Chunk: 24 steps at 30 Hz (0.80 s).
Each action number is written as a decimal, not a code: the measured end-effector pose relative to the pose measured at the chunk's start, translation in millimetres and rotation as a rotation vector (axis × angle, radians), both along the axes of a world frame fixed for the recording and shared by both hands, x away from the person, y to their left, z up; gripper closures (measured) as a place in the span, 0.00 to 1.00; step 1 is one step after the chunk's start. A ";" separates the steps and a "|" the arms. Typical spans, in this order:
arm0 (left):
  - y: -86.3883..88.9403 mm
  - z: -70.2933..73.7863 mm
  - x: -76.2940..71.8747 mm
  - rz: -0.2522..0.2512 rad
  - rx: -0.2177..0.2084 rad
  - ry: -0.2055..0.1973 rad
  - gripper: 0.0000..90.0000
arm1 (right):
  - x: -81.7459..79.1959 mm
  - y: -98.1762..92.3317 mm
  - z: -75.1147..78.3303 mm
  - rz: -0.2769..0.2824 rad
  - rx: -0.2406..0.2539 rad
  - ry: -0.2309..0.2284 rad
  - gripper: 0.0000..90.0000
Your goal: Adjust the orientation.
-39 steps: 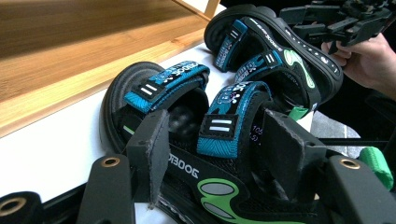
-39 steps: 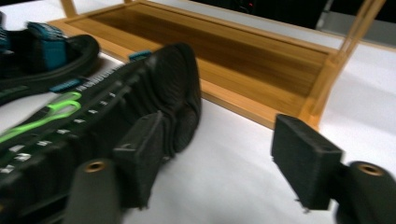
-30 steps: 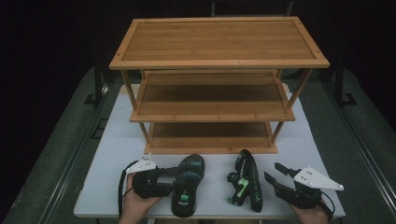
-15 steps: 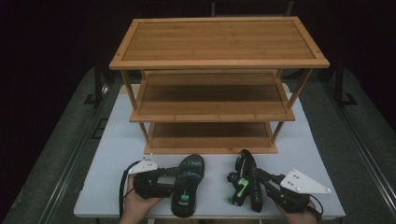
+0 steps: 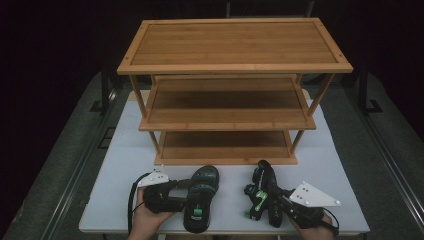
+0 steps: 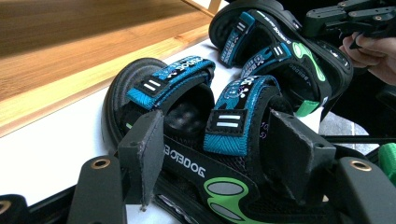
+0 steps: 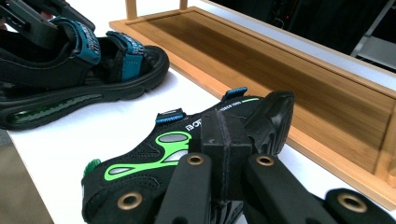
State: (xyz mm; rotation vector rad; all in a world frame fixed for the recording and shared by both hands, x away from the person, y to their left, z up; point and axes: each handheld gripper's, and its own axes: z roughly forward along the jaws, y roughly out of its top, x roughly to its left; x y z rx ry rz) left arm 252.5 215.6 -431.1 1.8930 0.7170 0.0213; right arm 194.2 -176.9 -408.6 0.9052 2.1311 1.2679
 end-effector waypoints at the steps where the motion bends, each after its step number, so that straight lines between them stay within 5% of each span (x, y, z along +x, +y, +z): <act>1: 0.2 -0.2 0.0 0.000 -0.001 0.000 0.41 | -0.2 -1.2 0.2 -0.003 0.000 -0.001 0.99; 10: 0.2 -1.1 -0.3 0.000 0.003 -0.001 0.40 | -3.7 -17.8 1.9 -0.053 0.014 0.003 0.99; 14: 0.2 -1.2 -0.1 -0.001 0.002 0.000 0.40 | -5.4 -28.9 2.5 -0.121 -0.008 -0.005 0.99; 24: 0.1 -1.0 -0.2 -0.002 0.006 0.000 0.40 | -1.9 -48.3 -4.2 -0.200 -0.034 0.042 1.00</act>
